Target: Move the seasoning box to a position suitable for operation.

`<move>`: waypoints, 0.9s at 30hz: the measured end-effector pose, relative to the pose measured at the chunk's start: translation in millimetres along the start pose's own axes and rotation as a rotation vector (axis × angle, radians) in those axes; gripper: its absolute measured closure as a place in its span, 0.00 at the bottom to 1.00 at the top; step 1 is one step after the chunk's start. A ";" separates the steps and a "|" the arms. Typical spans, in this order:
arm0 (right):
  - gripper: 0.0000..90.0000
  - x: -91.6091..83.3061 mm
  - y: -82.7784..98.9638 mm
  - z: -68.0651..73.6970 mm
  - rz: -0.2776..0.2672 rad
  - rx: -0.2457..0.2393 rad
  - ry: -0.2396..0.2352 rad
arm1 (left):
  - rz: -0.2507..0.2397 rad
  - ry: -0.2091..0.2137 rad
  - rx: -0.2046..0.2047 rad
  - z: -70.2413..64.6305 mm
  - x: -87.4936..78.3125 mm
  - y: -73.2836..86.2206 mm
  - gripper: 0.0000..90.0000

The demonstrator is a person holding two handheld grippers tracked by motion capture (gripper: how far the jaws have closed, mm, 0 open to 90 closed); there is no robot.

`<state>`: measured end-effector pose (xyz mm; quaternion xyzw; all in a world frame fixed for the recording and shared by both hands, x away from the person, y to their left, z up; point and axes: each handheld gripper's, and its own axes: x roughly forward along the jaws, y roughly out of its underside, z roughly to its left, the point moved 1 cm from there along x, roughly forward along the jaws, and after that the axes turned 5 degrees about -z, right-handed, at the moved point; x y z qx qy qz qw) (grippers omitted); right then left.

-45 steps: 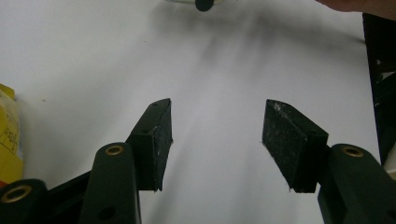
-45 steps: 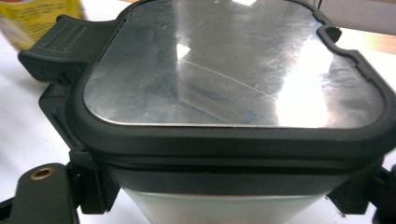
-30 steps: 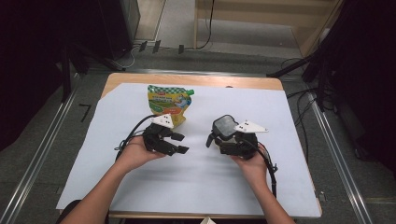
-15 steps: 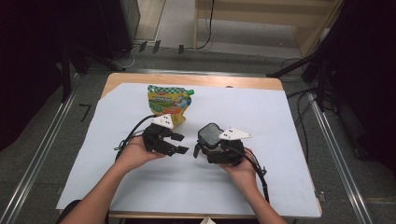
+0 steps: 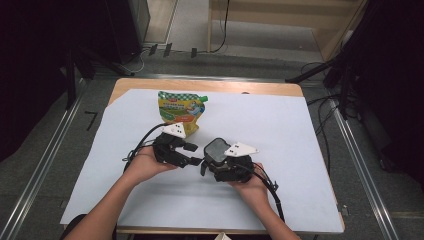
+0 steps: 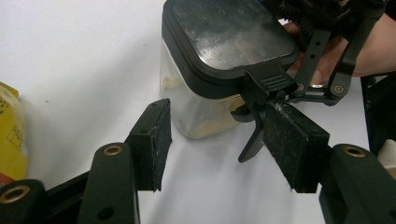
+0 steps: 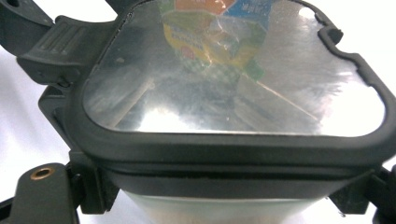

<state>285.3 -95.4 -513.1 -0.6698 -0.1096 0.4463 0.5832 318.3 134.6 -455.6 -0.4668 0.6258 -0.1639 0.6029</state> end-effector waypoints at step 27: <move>0.30 -56.2 -1.0 -14.1 0.050 0.033 -0.077 | 0.017 0.016 0.012 3.7 1.6 3.2 0.53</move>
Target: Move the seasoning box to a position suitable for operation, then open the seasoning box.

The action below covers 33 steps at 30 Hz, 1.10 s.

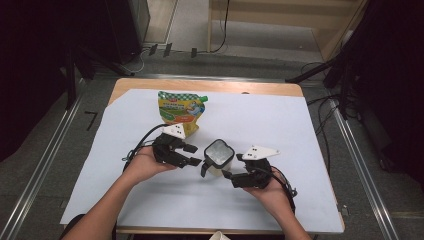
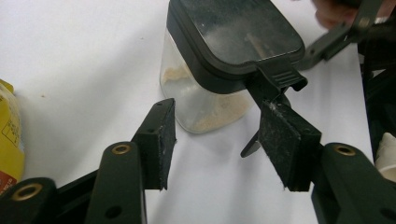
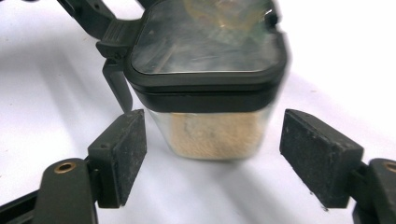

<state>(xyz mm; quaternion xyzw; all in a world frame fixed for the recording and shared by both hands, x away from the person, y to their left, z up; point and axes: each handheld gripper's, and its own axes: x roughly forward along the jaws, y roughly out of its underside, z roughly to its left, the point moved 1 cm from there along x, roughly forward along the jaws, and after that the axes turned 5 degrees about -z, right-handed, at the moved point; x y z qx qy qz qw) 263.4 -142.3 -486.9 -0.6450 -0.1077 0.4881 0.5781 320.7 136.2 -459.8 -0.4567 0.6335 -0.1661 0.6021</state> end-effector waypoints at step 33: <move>1.00 -8.7 -5.3 -6.7 -0.028 0.073 -0.025 | 0.110 0.011 0.022 -22.3 27.9 1.2 1.00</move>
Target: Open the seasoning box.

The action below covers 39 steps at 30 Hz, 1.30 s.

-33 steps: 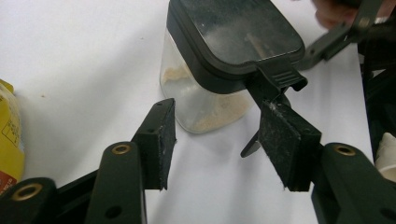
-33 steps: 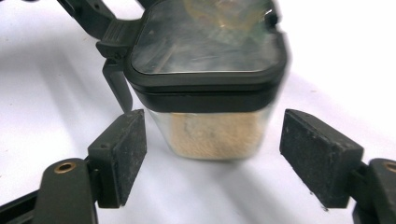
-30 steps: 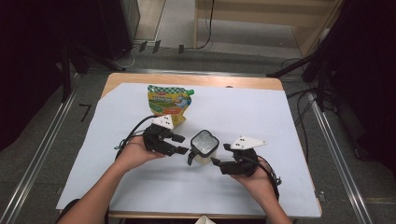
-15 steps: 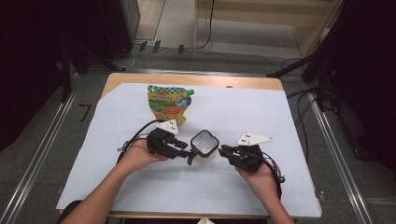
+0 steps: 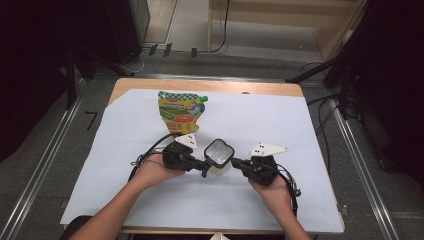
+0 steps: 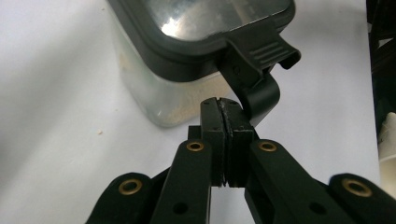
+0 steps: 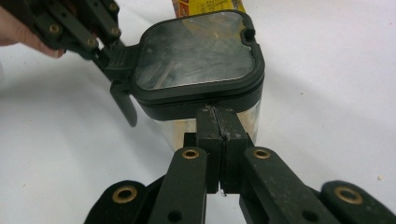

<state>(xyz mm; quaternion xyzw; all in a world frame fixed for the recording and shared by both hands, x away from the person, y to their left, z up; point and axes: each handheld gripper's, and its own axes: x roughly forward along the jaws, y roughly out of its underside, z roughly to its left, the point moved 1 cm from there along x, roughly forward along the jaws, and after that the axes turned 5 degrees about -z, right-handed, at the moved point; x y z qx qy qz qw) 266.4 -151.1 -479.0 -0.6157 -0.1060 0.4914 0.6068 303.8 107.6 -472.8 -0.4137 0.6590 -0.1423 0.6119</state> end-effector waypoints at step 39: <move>1.00 -18.0 -6.1 8.7 -0.015 0.022 0.034 | -0.044 0.087 0.033 -9.3 -8.0 -3.0 0.79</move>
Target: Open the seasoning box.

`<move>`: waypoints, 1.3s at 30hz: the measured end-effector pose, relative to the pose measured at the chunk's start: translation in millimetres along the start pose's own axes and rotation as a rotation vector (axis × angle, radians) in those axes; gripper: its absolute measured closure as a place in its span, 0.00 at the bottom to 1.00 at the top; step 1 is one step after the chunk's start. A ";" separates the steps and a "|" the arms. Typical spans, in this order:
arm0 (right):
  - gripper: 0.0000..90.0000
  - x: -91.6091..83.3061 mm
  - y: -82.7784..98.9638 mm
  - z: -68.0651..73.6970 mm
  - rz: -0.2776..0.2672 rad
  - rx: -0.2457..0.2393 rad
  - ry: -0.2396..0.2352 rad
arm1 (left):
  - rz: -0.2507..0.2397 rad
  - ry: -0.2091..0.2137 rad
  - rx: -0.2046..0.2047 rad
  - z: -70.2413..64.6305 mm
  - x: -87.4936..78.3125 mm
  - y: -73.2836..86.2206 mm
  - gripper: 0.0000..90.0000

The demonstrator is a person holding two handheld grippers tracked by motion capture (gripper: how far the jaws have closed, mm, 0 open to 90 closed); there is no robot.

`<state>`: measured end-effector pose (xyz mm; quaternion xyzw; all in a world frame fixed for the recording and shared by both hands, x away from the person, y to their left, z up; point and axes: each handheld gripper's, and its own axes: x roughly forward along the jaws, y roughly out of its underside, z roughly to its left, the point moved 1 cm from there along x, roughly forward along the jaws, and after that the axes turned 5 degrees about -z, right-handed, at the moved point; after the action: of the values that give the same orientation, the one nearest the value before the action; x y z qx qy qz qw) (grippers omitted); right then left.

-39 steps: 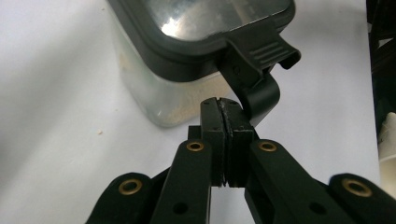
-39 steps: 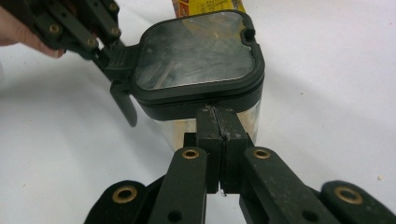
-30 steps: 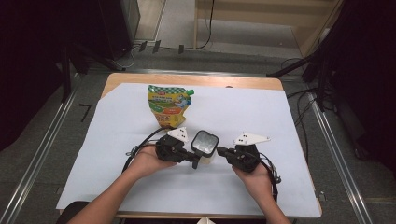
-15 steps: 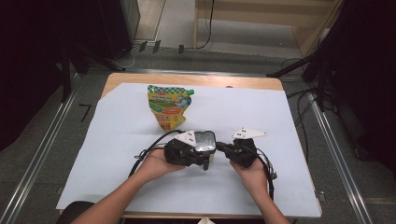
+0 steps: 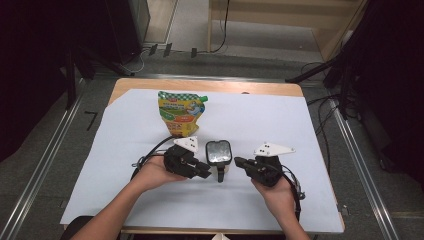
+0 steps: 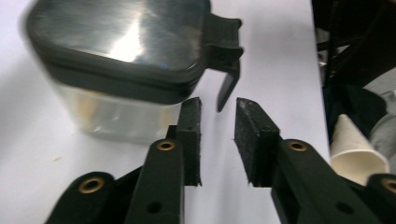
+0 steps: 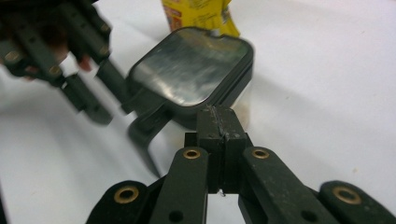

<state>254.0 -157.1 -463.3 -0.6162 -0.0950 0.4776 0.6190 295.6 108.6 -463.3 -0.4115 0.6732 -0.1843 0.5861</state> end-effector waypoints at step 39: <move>1.00 33.4 18.7 43.8 0.102 -0.067 -0.052 | -0.037 -0.049 -0.061 22.2 -13.7 8.6 0.50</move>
<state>231.8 -108.1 -485.2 -0.6280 -0.0953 0.5207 0.5704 313.2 129.5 -466.3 -0.4460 0.6563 -0.1643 0.5859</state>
